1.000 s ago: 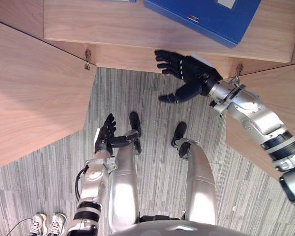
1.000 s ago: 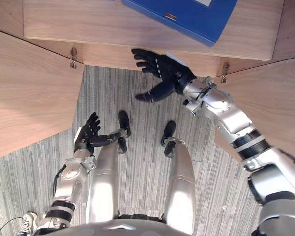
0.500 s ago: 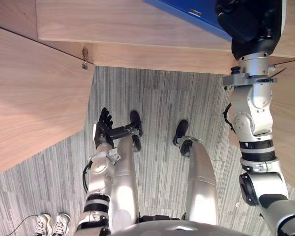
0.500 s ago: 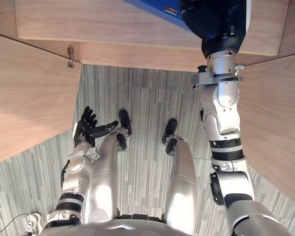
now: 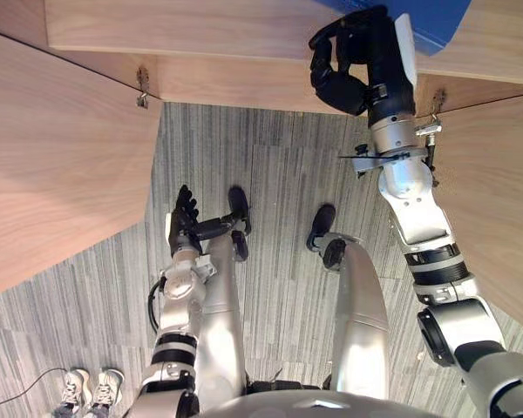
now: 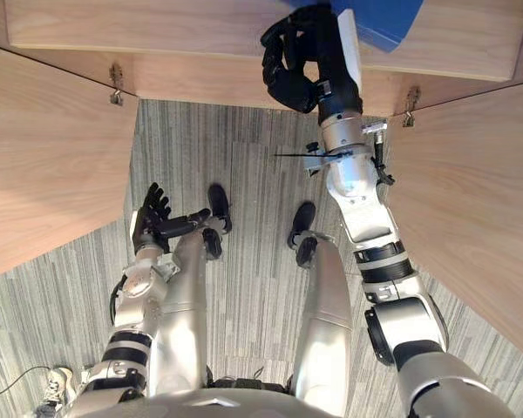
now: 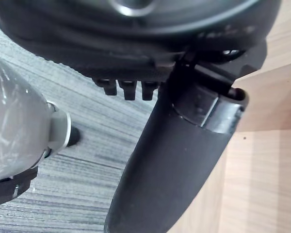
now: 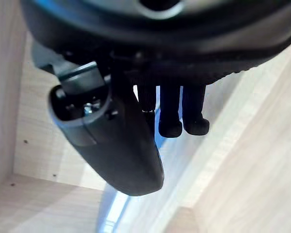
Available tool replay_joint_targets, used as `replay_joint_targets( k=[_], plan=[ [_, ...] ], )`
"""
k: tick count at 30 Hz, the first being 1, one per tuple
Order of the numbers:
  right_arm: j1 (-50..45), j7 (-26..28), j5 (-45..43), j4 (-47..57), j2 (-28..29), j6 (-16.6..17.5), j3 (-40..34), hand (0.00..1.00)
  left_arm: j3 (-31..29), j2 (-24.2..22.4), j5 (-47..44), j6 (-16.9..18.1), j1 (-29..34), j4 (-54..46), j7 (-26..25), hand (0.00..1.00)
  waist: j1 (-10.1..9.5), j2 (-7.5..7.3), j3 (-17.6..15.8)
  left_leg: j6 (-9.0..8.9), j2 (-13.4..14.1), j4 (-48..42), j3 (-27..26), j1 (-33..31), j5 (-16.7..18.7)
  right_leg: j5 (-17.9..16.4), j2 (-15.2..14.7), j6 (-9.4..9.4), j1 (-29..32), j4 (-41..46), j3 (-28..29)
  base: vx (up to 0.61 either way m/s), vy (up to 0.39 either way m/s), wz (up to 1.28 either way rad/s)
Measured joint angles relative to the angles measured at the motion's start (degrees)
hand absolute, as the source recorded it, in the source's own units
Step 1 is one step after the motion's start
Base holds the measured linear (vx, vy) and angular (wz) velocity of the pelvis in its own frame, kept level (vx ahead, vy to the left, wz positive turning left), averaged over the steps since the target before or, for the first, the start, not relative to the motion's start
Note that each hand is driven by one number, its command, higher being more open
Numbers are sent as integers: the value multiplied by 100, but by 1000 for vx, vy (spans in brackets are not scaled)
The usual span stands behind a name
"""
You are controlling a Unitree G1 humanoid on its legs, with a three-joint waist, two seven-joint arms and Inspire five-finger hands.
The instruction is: Walk over to the cabinet, pick up the folder, carry it to the office cabinet, place the folder inside the office cabinet, then close the office cabinet door
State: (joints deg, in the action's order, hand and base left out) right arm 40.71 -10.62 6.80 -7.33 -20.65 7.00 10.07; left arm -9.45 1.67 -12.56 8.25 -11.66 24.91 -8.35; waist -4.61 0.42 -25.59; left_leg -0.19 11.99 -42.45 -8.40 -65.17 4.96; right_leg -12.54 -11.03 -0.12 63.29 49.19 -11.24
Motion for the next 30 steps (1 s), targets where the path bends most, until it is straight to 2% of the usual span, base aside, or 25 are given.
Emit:
replay_joint_targets(
  k=[14, 21, 30],
  plan=[
    [485, -156, -24, -252, -32, -62, 2, 0, -42, 12, 135, 2, -136, 198, -91, 100, 4, -9, -110, -3, -6, 8, 39, -122, -8, -2, -3, 2, 92, -9, -44, 2, 19, 0],
    [688, -217, -30, -272, -352, -66, 8, 0, -46, 21, 134, 3, -137, 200, -95, 100, 15, -11, -113, -11, -18, 31, 47, -124, -22, -4, -15, 4, 94, -15, -58, 0, 0, 0],
    [1547, -210, -32, -1041, -768, -181, 78, 0, -48, 127, 80, 4, -282, 252, -110, 100, 35, -53, -158, -24, -31, 53, 93, -234, -62, -2, -26, 3, 176, -23, -107, -1, 2, 0]
  ],
)
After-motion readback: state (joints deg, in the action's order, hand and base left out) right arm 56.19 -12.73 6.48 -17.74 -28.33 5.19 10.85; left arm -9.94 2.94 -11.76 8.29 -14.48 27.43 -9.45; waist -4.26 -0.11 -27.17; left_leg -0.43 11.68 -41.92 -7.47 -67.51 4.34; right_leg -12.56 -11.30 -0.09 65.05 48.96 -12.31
